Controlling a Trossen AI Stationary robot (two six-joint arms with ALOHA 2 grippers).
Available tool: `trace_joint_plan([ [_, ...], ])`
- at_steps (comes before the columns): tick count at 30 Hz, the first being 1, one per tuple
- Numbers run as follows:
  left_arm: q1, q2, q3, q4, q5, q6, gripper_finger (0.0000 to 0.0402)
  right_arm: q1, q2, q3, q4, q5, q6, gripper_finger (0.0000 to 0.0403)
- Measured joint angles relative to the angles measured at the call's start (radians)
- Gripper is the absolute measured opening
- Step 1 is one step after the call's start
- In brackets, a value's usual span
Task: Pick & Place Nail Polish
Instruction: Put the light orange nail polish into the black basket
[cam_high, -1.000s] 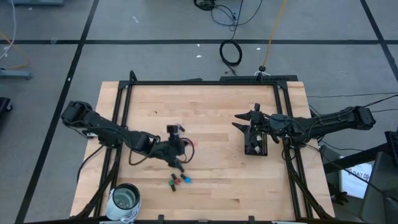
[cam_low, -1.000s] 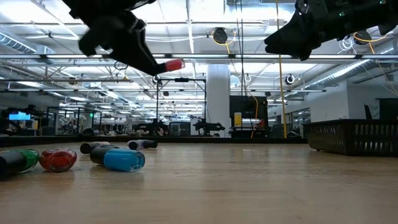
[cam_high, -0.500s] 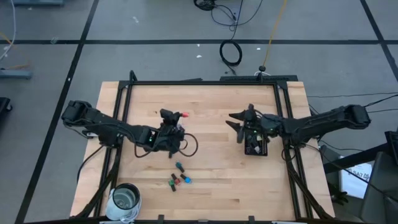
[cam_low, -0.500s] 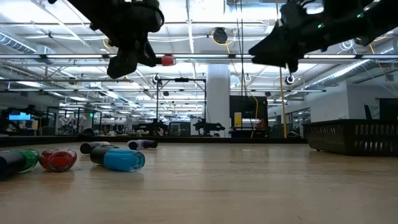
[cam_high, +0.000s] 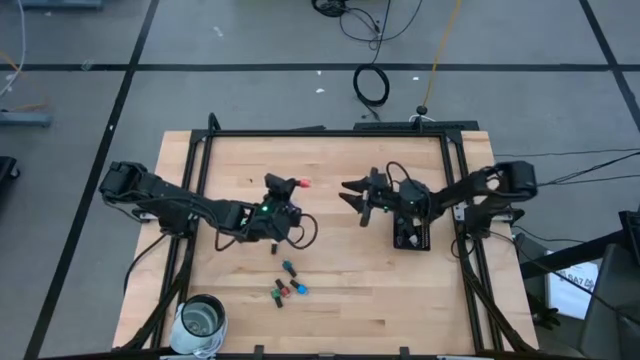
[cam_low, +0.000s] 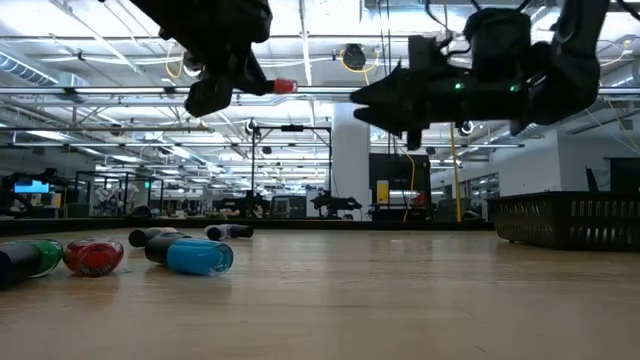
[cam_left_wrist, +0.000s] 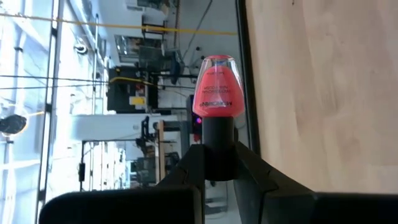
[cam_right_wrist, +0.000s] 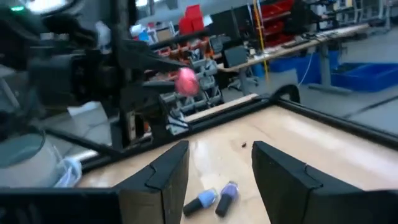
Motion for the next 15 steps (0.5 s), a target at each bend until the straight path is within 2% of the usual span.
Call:
trace_joint_plan([
  [6, -0.02, 0.003, 0.001, 0.032, 0.001, 0.004, 0.0036, -0.028, 0.097, 0.078, -0.001, -0.077, 0.122, 0.0176],
  [10, -0.029, 0.026, 0.001, 0.03, 0.0, -0.005, 0.0036, -0.027, 0.134, 0.173, -0.003, -0.123, 0.111, 0.0212],
  [15, -0.03, 0.055, 0.001, 0.028, -0.012, 0.028, 0.0036, -0.024, 0.149, 0.27, -0.075, -0.124, 0.109, 0.0262],
])
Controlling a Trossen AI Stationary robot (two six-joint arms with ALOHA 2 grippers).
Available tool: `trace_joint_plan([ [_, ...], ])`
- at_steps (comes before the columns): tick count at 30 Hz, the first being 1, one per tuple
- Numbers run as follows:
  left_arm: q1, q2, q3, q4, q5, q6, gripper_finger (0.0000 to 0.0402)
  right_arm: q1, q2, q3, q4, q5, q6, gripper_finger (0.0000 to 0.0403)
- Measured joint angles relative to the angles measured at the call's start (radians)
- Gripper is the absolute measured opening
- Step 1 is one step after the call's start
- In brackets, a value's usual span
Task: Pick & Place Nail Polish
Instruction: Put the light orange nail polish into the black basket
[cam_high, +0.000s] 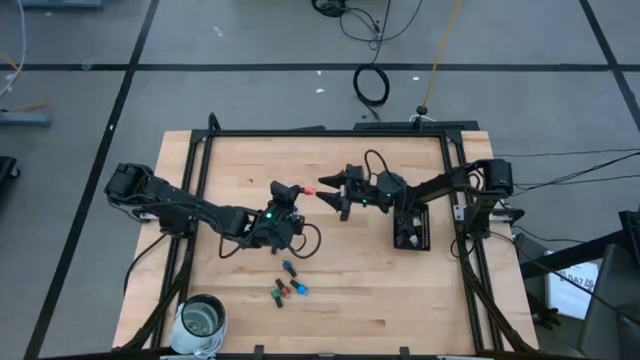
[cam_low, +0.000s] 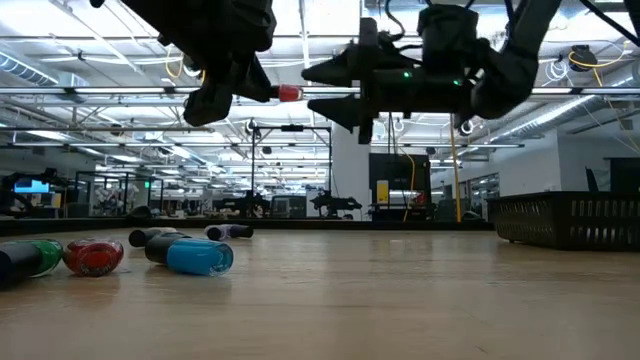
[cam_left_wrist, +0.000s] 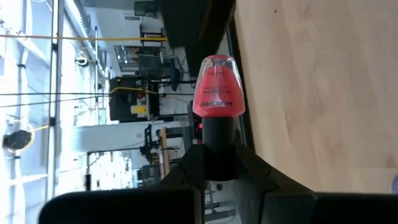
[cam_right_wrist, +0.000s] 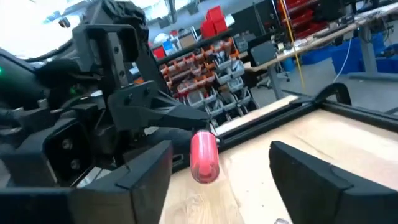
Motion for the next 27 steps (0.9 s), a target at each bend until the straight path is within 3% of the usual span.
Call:
trace_joint_plan([
  [8, 0.002, 0.0, 0.0, 0.004, -0.018, -0.007, 0.0036, 0.006, 0.0, 0.063, -0.108, -0.025, 0.047, 0.0279],
  [13, 0.004, 0.0, 0.0, 0.014, -0.014, -0.034, 0.0036, 0.007, 0.0, 0.09, -0.142, -0.025, 0.047, 0.0267],
  [22, 0.004, 0.0, 0.0, 0.159, 0.034, 0.104, 0.0036, 0.007, 0.0, 0.095, -0.168, -0.026, 0.047, 0.0241],
  [27, 0.004, 0.0, 0.0, 0.166, 0.066, 0.094, 0.0036, 0.007, 0.0, 0.095, -0.167, -0.05, 0.047, 0.0226],
])
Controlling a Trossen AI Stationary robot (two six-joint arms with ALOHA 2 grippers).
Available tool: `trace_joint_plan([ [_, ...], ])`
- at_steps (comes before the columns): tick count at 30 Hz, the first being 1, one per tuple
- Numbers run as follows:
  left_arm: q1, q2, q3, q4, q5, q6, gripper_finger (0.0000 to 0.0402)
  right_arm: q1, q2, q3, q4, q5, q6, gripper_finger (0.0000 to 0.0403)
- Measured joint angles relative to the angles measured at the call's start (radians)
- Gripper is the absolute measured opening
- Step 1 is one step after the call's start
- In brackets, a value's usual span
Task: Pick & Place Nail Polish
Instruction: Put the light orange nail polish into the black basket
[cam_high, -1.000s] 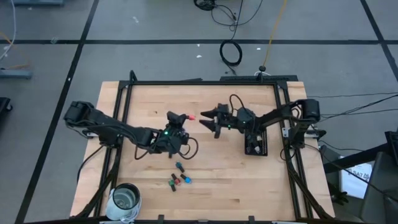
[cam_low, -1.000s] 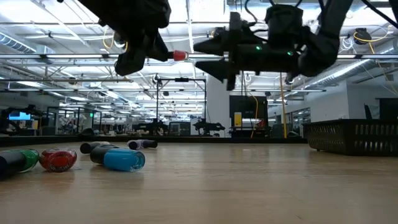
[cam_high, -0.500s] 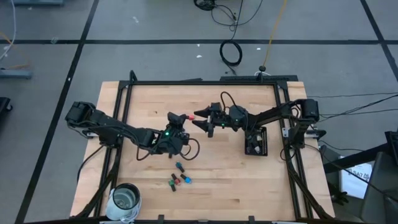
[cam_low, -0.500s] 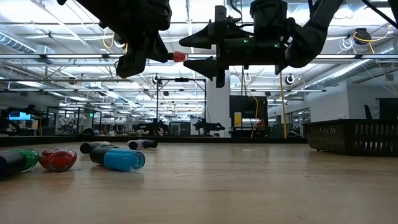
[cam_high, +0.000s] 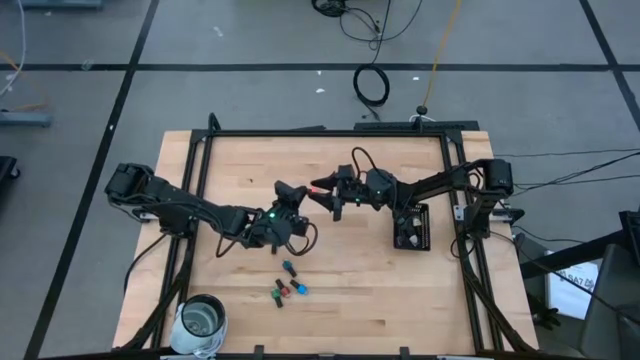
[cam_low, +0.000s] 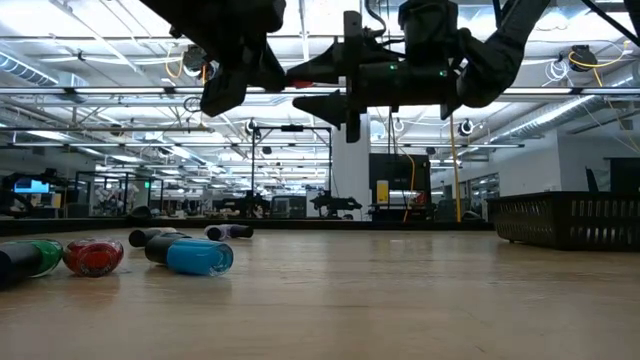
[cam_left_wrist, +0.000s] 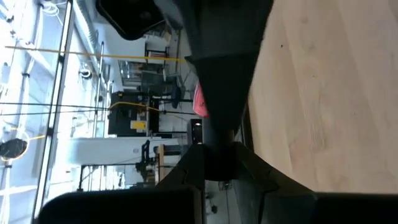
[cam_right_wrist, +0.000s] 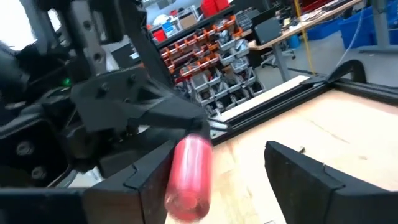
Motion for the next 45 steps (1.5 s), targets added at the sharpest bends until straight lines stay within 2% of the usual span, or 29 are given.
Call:
trace_joint_plan([
  [3, 0.0, 0.0, 0.0, 0.0, 0.006, -0.023, 0.0036, 0.0, 0.0, 0.0, 0.0, -0.027, 0.0, 0.0215],
  [17, 0.001, 0.0, 0.0, -0.005, 0.036, -0.044, 0.0036, 0.0, 0.0, 0.0, 0.002, -0.028, -0.023, 0.0141],
  [25, 0.001, 0.0, 0.0, -0.021, 0.041, -0.125, 0.0036, -0.001, 0.0, 0.0, 0.003, -0.086, -0.043, 0.0067],
  [28, 0.001, -0.001, -0.001, -0.031, 0.078, -0.233, 0.004, -0.001, 0.0, -0.001, -0.005, -0.101, -0.07, 0.0065],
  [30, 0.002, -0.001, -0.002, -0.032, 0.098, -0.291, 0.0062, -0.001, 0.0, -0.002, -0.011, -0.103, -0.091, 0.0065],
  [35, 0.001, -0.001, -0.001, -0.03, 0.135, -0.363, 0.0116, 0.0, 0.0, -0.002, -0.015, -0.109, -0.111, 0.0065],
  [40, 0.001, -0.001, -0.001, -0.029, 0.14, -0.428, 0.0136, 0.0, 0.0, -0.002, -0.015, -0.107, -0.132, 0.0065],
  [43, 0.001, -0.001, -0.001, -0.033, 0.156, -0.579, 0.0138, -0.002, 0.0, -0.001, -0.034, -0.107, -0.147, 0.0065],
  [45, 0.003, -0.001, -0.001, -0.048, 0.22, -0.682, 0.0139, -0.01, 0.0, -0.001, -0.065, -0.115, -0.16, 0.0065],
])
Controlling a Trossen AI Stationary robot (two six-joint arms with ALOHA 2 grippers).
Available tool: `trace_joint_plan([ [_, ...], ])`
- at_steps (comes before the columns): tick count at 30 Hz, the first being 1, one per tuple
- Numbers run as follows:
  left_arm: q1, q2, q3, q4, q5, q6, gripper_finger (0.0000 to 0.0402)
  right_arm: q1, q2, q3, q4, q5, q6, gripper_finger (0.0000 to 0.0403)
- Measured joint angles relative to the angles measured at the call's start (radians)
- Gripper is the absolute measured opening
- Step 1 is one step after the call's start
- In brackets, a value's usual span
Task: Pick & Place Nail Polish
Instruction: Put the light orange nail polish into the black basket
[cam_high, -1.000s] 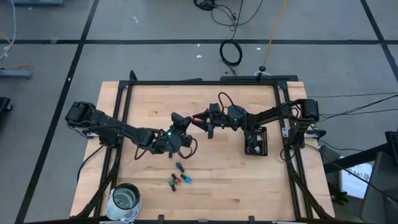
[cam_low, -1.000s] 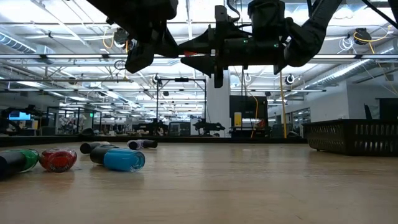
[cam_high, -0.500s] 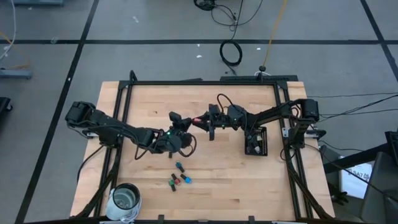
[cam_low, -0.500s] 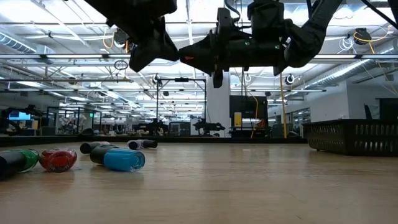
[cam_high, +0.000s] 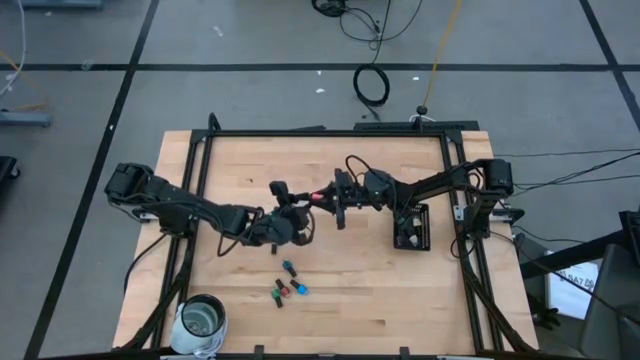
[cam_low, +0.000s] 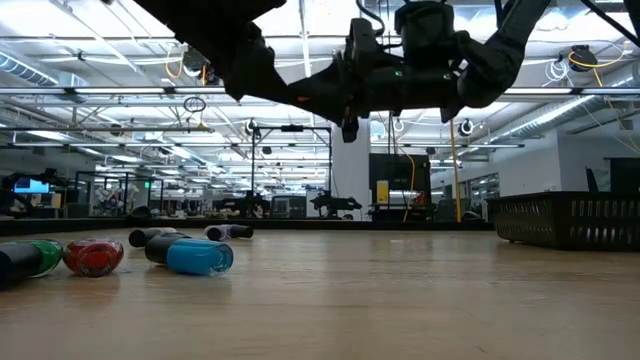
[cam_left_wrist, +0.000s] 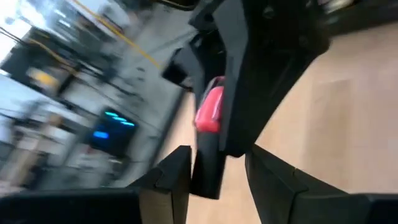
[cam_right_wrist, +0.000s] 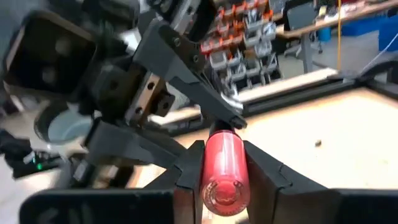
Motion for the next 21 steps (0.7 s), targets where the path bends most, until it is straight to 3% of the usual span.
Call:
trace_joint_plan([
  [5, 0.053, -0.07, -0.001, -0.088, 0.322, -0.182, 0.014, -0.021, 0.0, 0.0, -0.057, -0.032, -0.011, 0.0065],
  [9, 0.122, -0.193, -0.059, -0.1, 0.567, -0.232, 0.014, -0.046, -0.023, 0.001, -0.096, 0.045, -0.047, 0.0065],
  [16, 0.2, -0.418, -0.31, 0.192, 0.613, -0.235, 0.014, -0.051, -0.084, 0.001, -0.191, 0.014, -0.079, 0.0065],
  [21, 0.26, -0.521, -0.522, 0.435, 0.669, -0.3, 0.014, -0.032, -0.17, 0.001, -0.362, -0.043, -0.129, 0.0065],
])
